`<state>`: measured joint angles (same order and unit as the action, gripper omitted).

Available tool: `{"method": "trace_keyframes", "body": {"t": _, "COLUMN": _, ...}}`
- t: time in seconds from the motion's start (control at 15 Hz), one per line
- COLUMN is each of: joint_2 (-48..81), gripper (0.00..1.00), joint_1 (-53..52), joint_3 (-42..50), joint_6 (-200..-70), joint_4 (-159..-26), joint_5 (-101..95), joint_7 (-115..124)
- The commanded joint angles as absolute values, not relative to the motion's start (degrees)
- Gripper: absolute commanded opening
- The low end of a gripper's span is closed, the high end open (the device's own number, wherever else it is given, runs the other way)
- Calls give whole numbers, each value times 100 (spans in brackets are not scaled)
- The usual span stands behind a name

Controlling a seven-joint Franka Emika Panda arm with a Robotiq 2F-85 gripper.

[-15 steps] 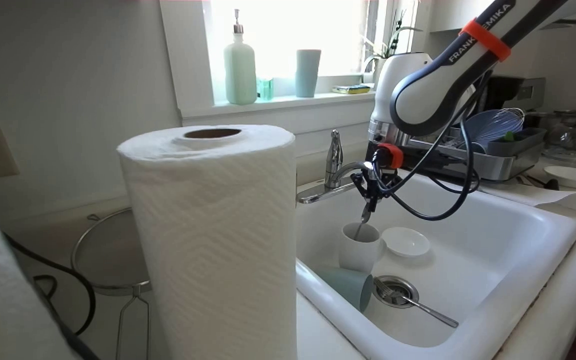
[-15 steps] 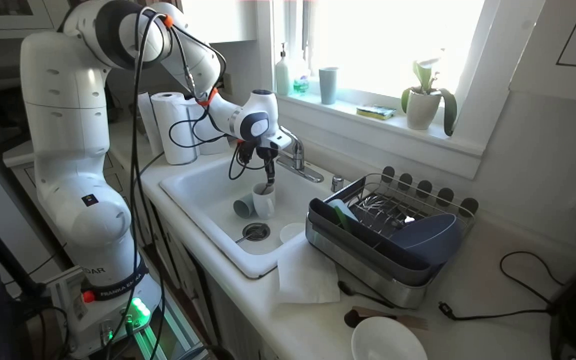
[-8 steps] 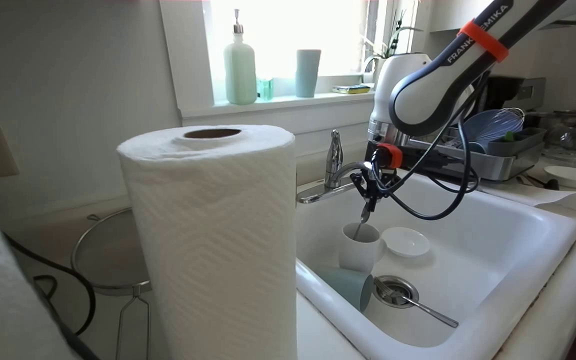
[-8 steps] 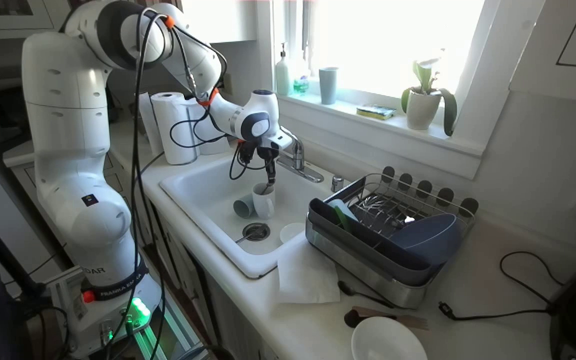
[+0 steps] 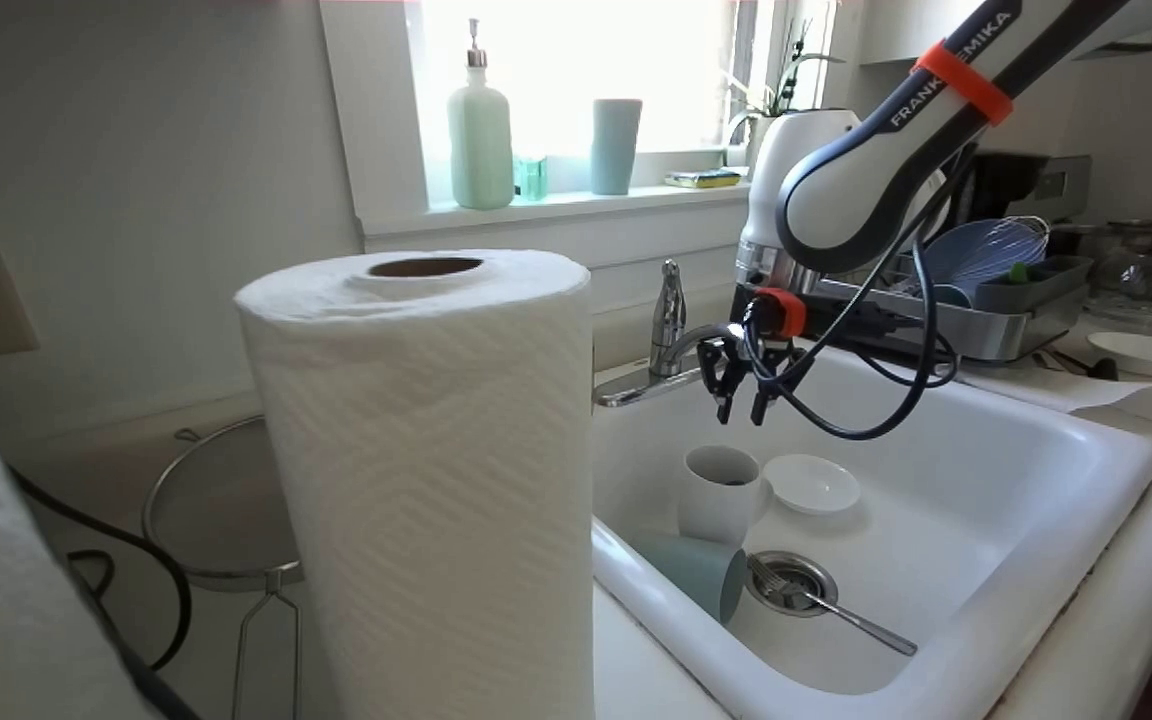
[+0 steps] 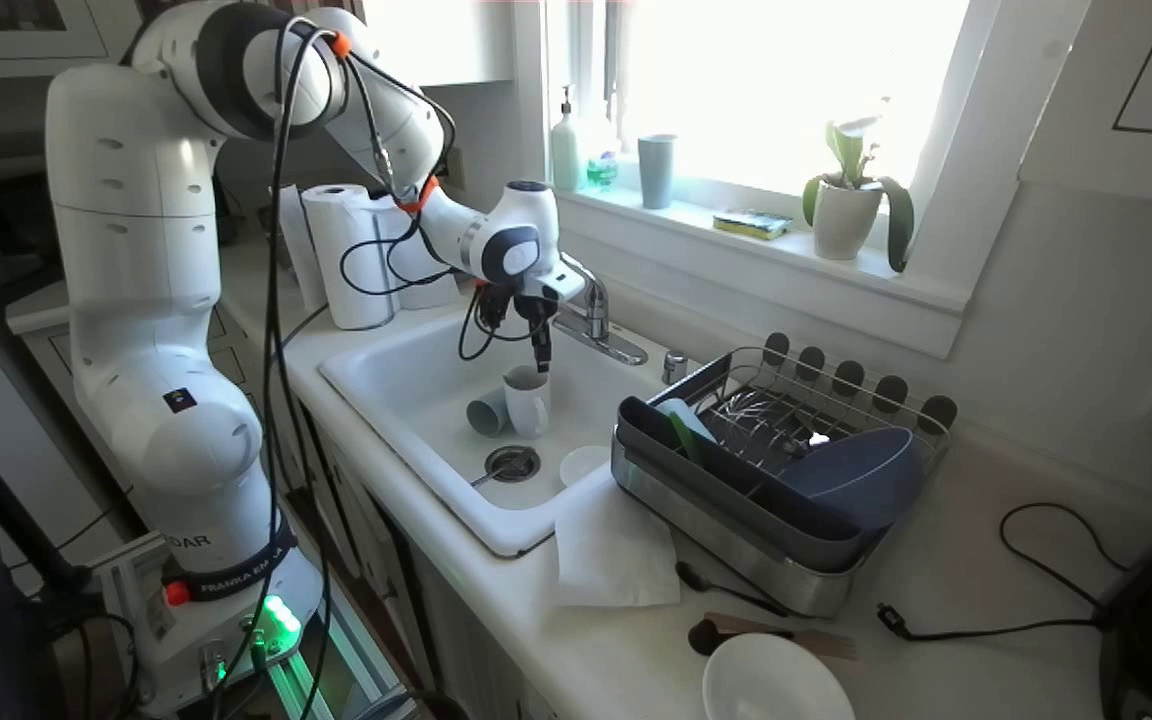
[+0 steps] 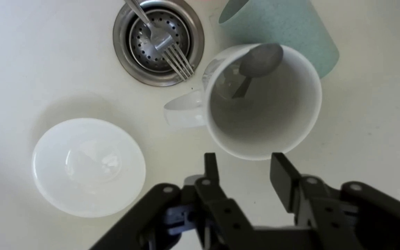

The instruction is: Pick up the silver spoon from the dish rack and put it in the white mug in the sink

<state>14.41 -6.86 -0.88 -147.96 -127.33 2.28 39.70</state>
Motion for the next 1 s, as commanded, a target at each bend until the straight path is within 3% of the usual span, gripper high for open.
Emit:
{"method": "trace_keyframes", "body": {"t": 0.0, "joint_2": 1503, "gripper": 76, "joint_1": -654, "joint_3": -137, "joint_6": -14750, "joint_4": -12670, "joint_5": 508, "joint_7": 3695}}
{"method": "trace_keyframes", "body": {"t": 0.2, "joint_2": 1251, "gripper": 98, "joint_1": -548, "joint_3": -208, "joint_6": -14367, "joint_4": -12678, "joint_5": 783, "joint_7": 3154}}
{"method": "trace_keyframes", "body": {"t": 0.93, "joint_2": -167, "gripper": 100, "joint_1": -198, "joint_3": -135, "joint_6": -12902, "joint_4": -12711, "joint_5": 1007, "joint_7": 1331}}
